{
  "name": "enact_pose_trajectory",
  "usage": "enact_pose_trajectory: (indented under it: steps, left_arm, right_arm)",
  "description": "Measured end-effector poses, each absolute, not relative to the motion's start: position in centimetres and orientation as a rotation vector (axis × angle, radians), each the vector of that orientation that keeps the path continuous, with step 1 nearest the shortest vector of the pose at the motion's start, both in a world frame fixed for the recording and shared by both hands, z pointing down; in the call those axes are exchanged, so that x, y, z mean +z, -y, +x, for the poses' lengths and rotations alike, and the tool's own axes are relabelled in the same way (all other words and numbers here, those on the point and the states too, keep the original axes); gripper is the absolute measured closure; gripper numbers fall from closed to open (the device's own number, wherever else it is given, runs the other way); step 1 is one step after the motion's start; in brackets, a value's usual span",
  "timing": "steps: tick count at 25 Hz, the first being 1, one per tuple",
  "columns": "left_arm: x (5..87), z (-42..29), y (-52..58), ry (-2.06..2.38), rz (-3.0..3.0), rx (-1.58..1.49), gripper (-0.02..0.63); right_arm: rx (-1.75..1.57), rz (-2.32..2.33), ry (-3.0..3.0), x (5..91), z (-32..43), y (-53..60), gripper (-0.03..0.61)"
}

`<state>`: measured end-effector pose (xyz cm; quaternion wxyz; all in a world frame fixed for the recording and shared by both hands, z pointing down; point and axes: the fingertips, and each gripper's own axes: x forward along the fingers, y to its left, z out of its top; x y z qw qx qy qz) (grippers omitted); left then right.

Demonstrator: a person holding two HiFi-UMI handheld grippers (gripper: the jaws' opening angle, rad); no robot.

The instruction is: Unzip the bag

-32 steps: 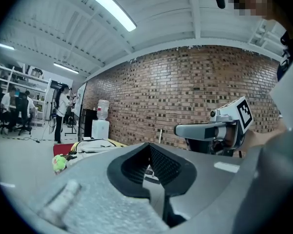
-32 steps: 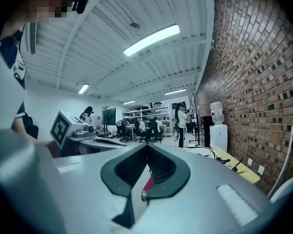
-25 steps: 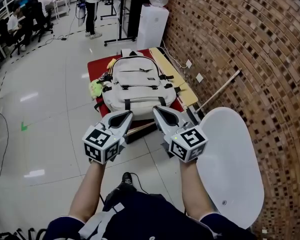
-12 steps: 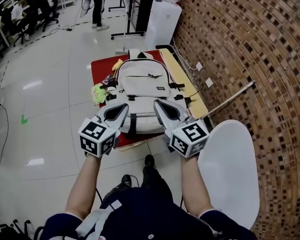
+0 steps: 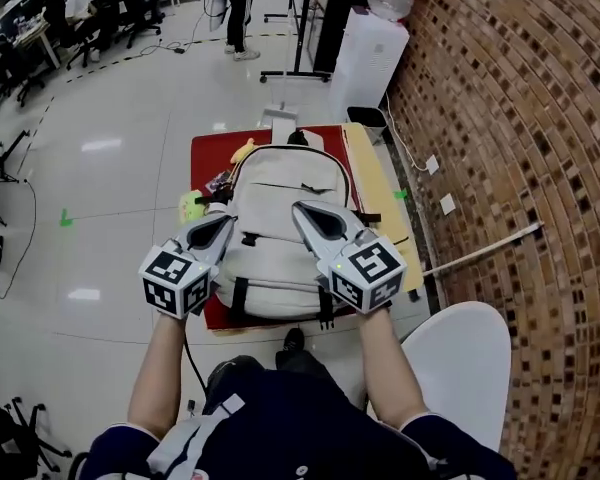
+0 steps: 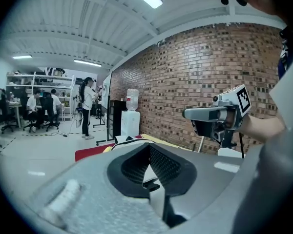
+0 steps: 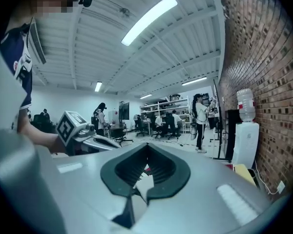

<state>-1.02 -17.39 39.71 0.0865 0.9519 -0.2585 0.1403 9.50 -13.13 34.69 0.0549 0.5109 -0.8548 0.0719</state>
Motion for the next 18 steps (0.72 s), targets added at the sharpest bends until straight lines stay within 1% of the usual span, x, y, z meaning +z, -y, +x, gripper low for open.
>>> enact_pose_trajectory:
  steps: [11,18]
  left_arm:
    - [41.6,-0.7,21.3,0.910,2.755,0.567,0.611]
    - [45.1,-2.3,24.5,0.876,2.694,0.611,0.611]
  right_arm:
    - [0.247,1.338,2.648,36.9,10.1,18.5,0.574]
    - [0.251,1.248,2.559,39.1,7.8,22.7,0.574]
